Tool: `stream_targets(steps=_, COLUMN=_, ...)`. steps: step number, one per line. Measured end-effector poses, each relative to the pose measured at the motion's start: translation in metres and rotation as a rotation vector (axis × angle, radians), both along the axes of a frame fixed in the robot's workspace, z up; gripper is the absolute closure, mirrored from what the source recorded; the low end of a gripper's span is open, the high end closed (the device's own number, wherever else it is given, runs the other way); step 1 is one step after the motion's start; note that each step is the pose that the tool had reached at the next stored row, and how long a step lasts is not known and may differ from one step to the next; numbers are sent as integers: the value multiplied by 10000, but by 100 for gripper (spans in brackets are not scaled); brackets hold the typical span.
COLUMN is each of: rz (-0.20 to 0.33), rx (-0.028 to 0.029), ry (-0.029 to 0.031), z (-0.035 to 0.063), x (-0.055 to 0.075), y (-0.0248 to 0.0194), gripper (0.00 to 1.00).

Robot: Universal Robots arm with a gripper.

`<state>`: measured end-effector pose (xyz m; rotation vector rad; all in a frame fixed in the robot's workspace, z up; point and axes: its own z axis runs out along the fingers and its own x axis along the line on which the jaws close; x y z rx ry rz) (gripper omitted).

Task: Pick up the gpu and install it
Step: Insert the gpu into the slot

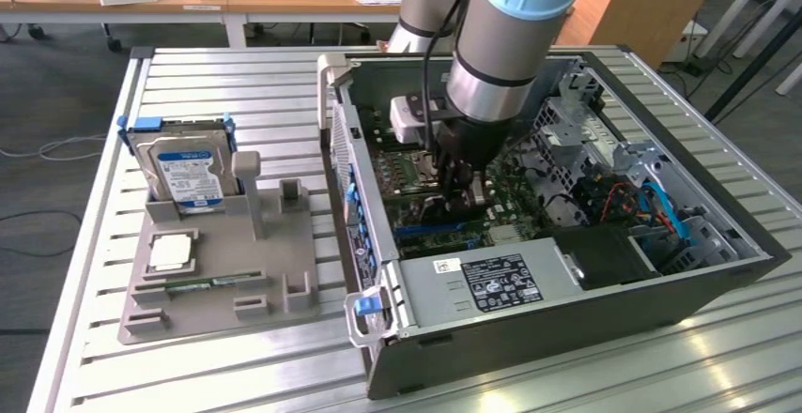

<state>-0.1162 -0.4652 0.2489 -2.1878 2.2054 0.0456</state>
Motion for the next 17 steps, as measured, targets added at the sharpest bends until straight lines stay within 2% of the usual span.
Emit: stream_targets(steps=17, rz=3, rx=0, ry=1, z=-7, x=-6, y=3, gripper=73)
